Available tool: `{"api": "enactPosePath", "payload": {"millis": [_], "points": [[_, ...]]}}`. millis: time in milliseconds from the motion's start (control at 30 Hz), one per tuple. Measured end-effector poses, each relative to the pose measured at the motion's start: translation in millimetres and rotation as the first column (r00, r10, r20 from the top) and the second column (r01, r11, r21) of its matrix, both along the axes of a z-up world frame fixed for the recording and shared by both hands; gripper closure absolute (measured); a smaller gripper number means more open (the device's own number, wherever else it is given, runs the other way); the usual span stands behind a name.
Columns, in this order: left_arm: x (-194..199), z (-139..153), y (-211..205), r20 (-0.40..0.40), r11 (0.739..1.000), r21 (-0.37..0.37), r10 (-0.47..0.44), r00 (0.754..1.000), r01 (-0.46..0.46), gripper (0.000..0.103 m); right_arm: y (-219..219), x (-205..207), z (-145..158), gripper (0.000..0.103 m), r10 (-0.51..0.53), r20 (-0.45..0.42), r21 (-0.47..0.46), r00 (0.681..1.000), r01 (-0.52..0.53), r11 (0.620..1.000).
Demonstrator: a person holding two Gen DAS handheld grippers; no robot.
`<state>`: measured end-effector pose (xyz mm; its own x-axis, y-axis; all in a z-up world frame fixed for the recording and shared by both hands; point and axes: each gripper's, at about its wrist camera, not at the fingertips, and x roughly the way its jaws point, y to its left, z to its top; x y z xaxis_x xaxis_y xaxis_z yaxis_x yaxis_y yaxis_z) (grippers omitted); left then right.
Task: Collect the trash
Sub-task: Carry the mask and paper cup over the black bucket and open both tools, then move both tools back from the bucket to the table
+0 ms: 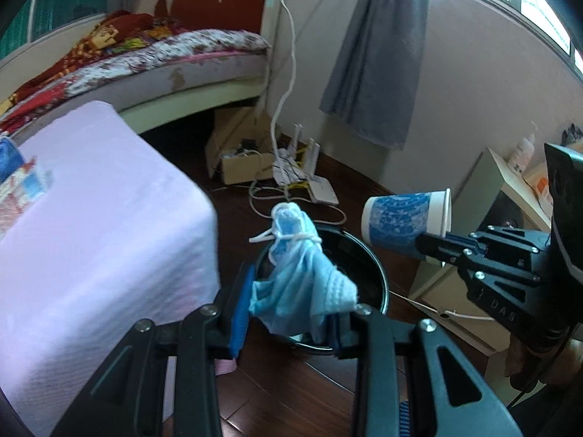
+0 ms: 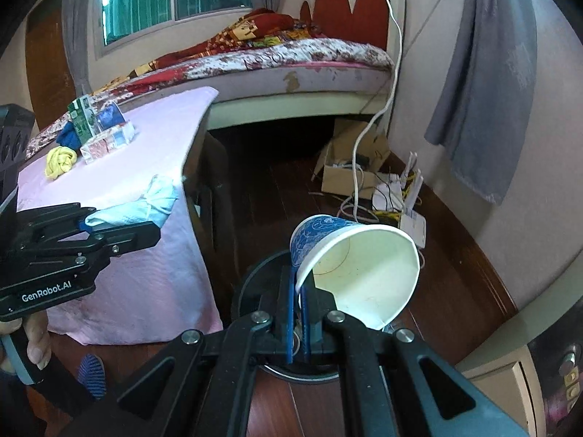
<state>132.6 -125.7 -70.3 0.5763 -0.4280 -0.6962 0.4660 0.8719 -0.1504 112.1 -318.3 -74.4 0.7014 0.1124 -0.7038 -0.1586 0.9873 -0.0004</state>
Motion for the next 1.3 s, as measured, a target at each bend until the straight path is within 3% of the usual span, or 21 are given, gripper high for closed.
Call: {"api": "enactPosePath", "payload": {"millis": [567, 900, 967, 1000, 1033, 1067, 1100, 1133, 1300], "points": [[26.3, -57.8, -42.6, -0.145, 0.995, 0.007, -0.098, 0.985, 0.100, 0.067, -17.2, 13.1, -60.0, 0.099, 0.060, -0.115, -0.025, 0.992, -0.063, 0.998], [44.9, -87.3, -49.9, -0.203, 0.994, 0.015, -0.101, 0.974, 0.106, 0.067, -17.6, 33.1, -100.3, 0.099, 0.131, -0.187, -0.036, 0.974, -0.140, 0.990], [49.5, -95.7, -52.6, -0.236, 0.992, 0.006, -0.122, 0.964, 0.127, 0.065, -18.6, 40.1, -105.8, 0.099, 0.155, -0.208, -0.024, 0.966, -0.164, 0.986], [51.4, -100.2, -54.6, -0.244, 0.991, 0.010, -0.124, 0.962, 0.130, 0.056, -18.7, 43.2, -110.9, 0.099, 0.170, -0.219, -0.027, 0.961, -0.180, 0.983], [53.1, -105.0, -54.8, -0.247, 0.993, 0.013, -0.112, 0.963, 0.119, 0.035, -17.0, 44.9, -116.3, 0.096, 0.166, -0.224, -0.058, 0.960, -0.183, 0.981], [55.3, -108.6, -53.5, -0.260, 0.995, 0.021, -0.089, 0.962, 0.098, 0.021, -16.5, 47.7, -125.3, 0.087, 0.139, -0.232, -0.127, 0.963, -0.171, 0.977], [56.0, -110.8, -50.1, -0.267, 0.997, 0.010, -0.072, 0.961, 0.077, 0.006, -19.7, 49.3, -134.5, 0.048, 0.116, -0.257, -0.155, 0.959, -0.159, 0.975], [55.0, -111.2, -45.4, -0.263, 0.999, -0.005, -0.053, 0.963, 0.054, 0.005, -23.8, 49.0, -139.4, 0.023, 0.113, -0.269, -0.145, 0.956, -0.156, 0.977], [51.4, -115.4, -38.2, -0.258, 0.999, 0.046, -0.003, 0.966, 0.015, 0.005, -42.3, 44.0, -151.4, 0.023, 0.051, -0.291, -0.131, 0.955, -0.092, 0.987]]}}
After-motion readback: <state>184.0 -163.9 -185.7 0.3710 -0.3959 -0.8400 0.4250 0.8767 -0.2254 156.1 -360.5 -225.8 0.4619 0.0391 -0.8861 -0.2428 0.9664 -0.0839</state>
